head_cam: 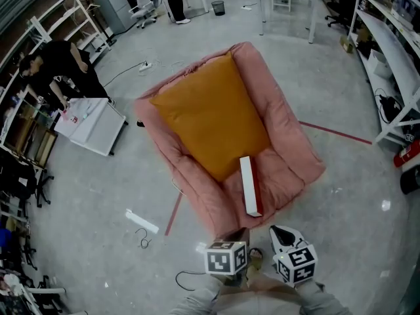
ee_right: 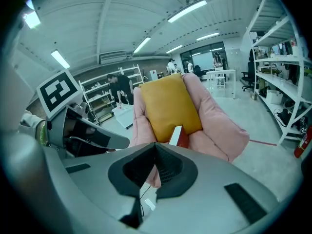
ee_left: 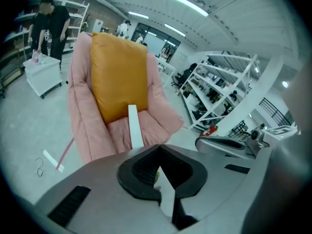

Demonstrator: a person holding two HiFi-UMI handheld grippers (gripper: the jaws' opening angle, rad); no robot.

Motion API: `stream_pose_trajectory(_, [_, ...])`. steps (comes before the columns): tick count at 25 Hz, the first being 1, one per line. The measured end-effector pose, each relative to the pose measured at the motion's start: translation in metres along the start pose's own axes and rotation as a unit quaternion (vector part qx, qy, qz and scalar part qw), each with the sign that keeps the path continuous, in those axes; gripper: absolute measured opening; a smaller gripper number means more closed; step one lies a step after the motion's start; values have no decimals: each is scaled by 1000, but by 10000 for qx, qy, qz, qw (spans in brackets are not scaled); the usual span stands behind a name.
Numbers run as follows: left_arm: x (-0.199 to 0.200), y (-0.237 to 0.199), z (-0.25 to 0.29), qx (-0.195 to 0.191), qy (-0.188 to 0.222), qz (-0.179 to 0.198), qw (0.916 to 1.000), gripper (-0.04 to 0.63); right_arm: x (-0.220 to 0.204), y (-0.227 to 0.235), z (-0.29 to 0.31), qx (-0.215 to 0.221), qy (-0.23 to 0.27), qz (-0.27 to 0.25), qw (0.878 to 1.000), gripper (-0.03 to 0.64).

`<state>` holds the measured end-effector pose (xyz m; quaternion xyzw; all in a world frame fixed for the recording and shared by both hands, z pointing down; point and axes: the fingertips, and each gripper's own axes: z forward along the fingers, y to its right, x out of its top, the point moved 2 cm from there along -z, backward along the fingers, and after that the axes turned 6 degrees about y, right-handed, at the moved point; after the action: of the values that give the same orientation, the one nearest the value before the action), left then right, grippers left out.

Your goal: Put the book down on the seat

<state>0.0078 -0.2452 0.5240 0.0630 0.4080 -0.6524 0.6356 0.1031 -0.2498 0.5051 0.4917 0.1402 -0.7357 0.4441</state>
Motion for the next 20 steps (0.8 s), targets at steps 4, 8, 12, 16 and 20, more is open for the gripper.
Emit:
stream_pose_trajectory(4, [1, 5, -16, 33, 171, 53, 9998, 8, 2, -9, -11, 102, 31, -21, 9999, 5])
stream_pose_trajectory(8, [5, 11, -29, -24, 319, 12, 9995, 8, 10, -10, -20, 157, 103, -46, 9998, 5])
stream_pose_trajectory(12, [4, 12, -40, -25, 400, 4, 9992, 8, 18, -16, -26, 231, 159, -169, 9995, 5])
stream_pose_trajectory(16, [6, 16, -47, -107, 445, 126, 9989, 6, 26, -18, -28, 294, 167, -315, 9989, 5])
stream_pose_trajectory(20, [10, 17, -49, -110, 504, 221, 9984, 6, 31, -20, -29, 294, 175, -481, 9983, 5])
